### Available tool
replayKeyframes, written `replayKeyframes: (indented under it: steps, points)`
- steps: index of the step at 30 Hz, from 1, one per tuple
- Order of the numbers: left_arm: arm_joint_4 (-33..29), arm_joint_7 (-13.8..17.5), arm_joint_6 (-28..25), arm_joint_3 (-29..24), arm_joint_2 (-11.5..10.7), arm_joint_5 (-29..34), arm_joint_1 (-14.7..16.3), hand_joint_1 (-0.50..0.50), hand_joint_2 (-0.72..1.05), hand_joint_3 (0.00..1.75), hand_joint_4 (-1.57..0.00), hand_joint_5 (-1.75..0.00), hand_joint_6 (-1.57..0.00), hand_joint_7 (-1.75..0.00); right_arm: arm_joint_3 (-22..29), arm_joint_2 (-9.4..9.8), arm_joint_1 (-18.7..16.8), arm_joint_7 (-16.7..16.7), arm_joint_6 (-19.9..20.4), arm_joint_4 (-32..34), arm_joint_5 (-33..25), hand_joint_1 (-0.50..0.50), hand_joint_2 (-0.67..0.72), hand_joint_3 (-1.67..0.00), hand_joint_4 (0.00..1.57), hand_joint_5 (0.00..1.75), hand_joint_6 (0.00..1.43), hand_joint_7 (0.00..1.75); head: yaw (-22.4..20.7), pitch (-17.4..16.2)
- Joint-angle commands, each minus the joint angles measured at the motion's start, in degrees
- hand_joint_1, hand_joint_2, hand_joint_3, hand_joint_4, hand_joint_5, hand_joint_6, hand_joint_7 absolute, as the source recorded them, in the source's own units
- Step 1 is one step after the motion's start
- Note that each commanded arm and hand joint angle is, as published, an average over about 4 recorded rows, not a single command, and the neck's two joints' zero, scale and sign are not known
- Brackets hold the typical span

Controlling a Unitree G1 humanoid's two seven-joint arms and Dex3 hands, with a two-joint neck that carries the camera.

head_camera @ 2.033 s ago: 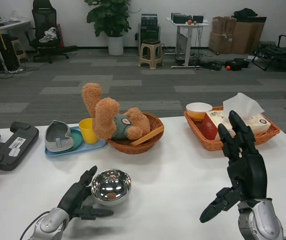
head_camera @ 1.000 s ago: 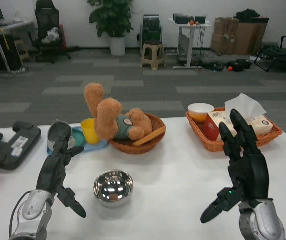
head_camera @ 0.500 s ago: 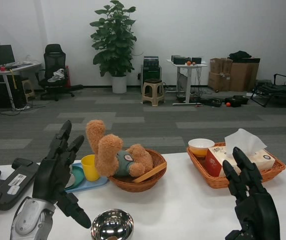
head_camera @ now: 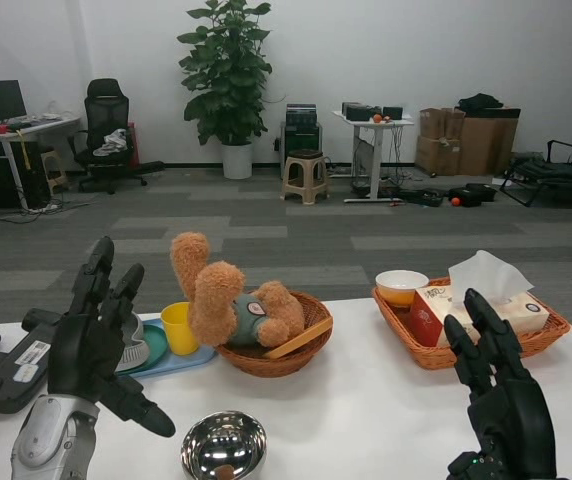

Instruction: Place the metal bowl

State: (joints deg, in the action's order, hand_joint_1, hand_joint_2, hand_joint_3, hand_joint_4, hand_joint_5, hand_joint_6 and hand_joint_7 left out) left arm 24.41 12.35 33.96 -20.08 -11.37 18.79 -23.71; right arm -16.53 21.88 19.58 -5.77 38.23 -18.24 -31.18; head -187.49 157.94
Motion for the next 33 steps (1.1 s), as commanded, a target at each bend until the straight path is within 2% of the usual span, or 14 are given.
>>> replayKeyframes:
  steps: [1, 5, 15, 33]
  points:
    - [0.11, -0.22, 1.26, -0.27, 0.36, -0.16, -0.11, -0.50, -0.46, 0.09, -0.04, -0.13, 0.00, 0.00, 0.44, 0.79, 0.26, -0.04, 0.33, -0.19, -0.20, -0.08, 0.72, 0.00, 0.00, 0.19, 0.00, 0.21, 0.37, -0.21]
    - [0.11, -0.22, 1.72, -0.18, 0.47, -0.09, -0.09, -0.50, -0.46, 0.09, -0.04, -0.10, 0.00, 0.00, 0.46, 0.79, 0.08, -0.04, 0.44, 0.22, -0.42, -0.09, 0.72, 0.00, 0.00, 0.19, 0.00, 0.21, 0.70, -0.37]
    - [0.02, -0.22, 2.34, 0.68, 0.65, 0.30, 0.06, -0.50, -0.64, 0.09, -0.04, -0.10, 0.00, 0.00, 0.53, 0.79, -0.34, -0.04, 0.44, 0.73, -0.73, -0.09, 0.72, 0.00, 0.00, 0.19, 0.00, 0.21, 0.47, -0.83]
    - [0.26, -0.22, 2.40, 1.48, 0.65, 0.16, 0.06, -0.50, -0.64, 0.09, -0.04, -0.10, 0.00, 0.00, 0.74, 0.53, -0.16, -0.04, 0.53, 1.51, -0.64, -0.12, 0.72, 0.00, 0.00, 0.19, 0.00, 0.21, 1.07, -1.28]
